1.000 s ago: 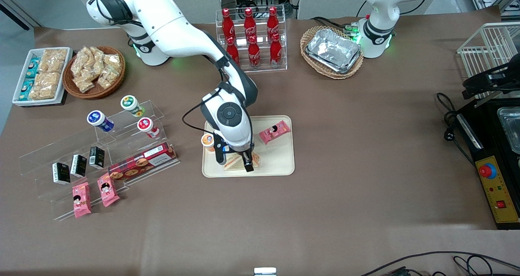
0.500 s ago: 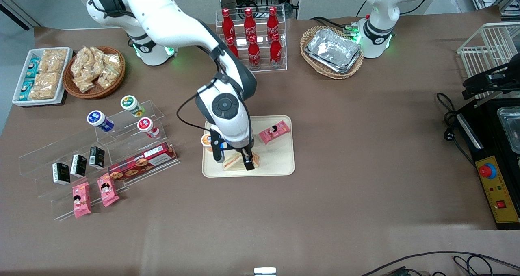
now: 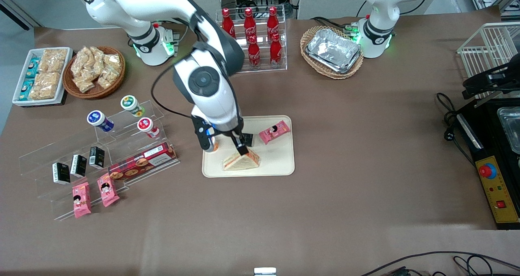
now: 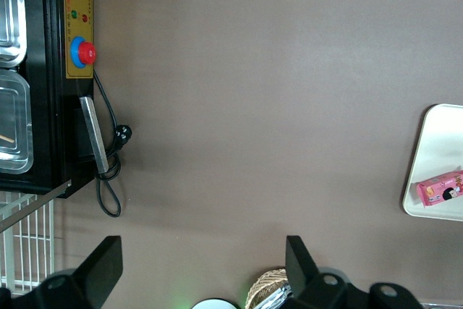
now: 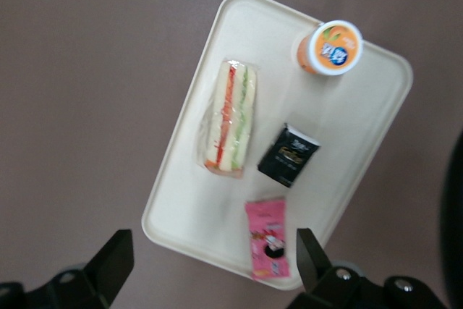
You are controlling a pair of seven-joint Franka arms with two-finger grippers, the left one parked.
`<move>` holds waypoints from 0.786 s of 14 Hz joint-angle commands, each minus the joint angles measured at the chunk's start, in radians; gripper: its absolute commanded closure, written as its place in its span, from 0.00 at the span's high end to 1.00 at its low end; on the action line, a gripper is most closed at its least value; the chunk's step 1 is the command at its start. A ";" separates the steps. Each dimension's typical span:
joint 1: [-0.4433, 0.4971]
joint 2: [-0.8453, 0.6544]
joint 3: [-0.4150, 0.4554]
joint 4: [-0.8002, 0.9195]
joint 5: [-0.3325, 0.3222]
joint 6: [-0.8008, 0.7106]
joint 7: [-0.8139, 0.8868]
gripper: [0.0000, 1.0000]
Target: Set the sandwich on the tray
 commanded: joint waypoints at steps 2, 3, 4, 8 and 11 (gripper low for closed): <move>-0.273 -0.161 0.256 -0.022 -0.008 -0.210 -0.253 1.00; -0.323 -0.191 0.299 -0.025 -0.020 -0.256 -0.354 1.00; -0.348 -0.228 0.306 -0.032 -0.026 -0.287 -0.435 1.00; -0.448 -0.325 0.314 -0.039 -0.029 -0.383 -0.681 1.00; -0.519 -0.395 0.312 -0.070 -0.029 -0.431 -0.929 1.00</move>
